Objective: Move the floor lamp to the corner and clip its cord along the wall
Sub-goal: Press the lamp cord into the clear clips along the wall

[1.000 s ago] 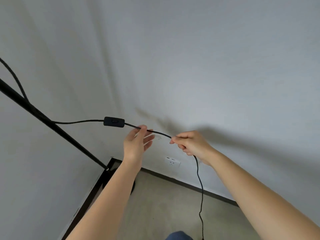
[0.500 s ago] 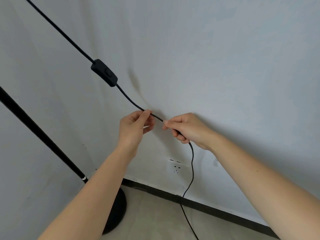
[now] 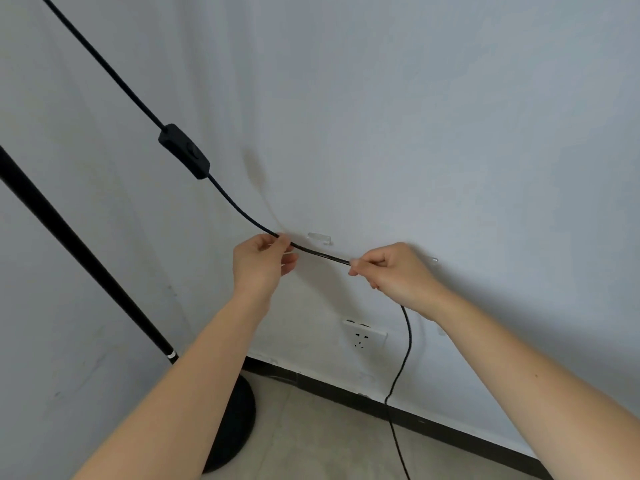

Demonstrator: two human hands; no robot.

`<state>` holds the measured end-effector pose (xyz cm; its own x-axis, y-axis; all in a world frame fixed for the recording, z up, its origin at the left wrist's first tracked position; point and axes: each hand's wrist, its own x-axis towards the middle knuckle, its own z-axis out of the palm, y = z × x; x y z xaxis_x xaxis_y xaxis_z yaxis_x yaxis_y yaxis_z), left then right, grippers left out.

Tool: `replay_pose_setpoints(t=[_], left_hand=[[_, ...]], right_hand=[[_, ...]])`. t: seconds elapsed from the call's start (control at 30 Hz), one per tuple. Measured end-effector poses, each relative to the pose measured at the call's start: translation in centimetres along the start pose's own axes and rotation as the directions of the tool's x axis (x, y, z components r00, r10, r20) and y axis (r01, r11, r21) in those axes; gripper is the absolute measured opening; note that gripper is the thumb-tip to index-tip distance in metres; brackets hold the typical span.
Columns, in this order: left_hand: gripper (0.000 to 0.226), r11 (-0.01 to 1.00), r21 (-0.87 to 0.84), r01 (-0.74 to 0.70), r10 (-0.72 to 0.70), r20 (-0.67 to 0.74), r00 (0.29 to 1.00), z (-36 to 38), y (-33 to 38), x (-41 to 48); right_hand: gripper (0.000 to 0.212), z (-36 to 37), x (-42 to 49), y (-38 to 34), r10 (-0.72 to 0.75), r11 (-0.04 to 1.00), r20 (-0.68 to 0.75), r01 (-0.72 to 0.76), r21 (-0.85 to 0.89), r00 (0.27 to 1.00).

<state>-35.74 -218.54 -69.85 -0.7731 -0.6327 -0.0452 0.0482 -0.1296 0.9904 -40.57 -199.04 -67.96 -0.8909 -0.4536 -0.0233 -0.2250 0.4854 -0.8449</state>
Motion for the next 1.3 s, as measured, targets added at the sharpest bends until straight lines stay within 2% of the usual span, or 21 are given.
replay_pose_setpoints(t=[0.17,0.43,0.63,0.87,1.17,1.3], left_hand=[[0.016,0.993,-0.045,0.111,-0.107,0.086,0.991,0.9,-0.5,-0.4],[0.024,0.993,0.015,0.119,-0.120,0.111,0.987,1.9,-0.8,0.5],[0.023,0.991,-0.028,0.135,-0.131,0.117,0.984,2.3,-0.7,0.8],[0.022,0.995,-0.024,0.100,-0.098,0.093,0.991,2.6,-0.9,0.8],[0.024,0.998,-0.003,0.055,-0.055,0.033,0.998,3.4,-1.2,0.8],[0.023,0.998,-0.039,0.055,-0.056,-0.026,0.998,3.6,-1.2,0.8]], right_hand=[[0.034,-0.1,-0.4,-1.4,-0.077,0.993,-0.051,0.071,-0.098,0.996],[0.033,-0.5,-0.2,-2.9,-0.073,0.990,-0.096,0.060,-0.129,0.993],[0.010,-0.7,0.3,-3.6,-0.130,0.985,-0.229,0.098,-0.145,0.965],[0.023,0.1,0.1,-2.8,-0.137,0.918,-0.205,0.047,-0.394,0.969],[0.033,0.1,-1.7,0.4,-0.075,0.958,-0.129,0.035,-0.284,0.989],[0.028,-0.7,-2.8,2.0,-0.002,0.989,-0.100,-0.012,-0.144,0.995]])
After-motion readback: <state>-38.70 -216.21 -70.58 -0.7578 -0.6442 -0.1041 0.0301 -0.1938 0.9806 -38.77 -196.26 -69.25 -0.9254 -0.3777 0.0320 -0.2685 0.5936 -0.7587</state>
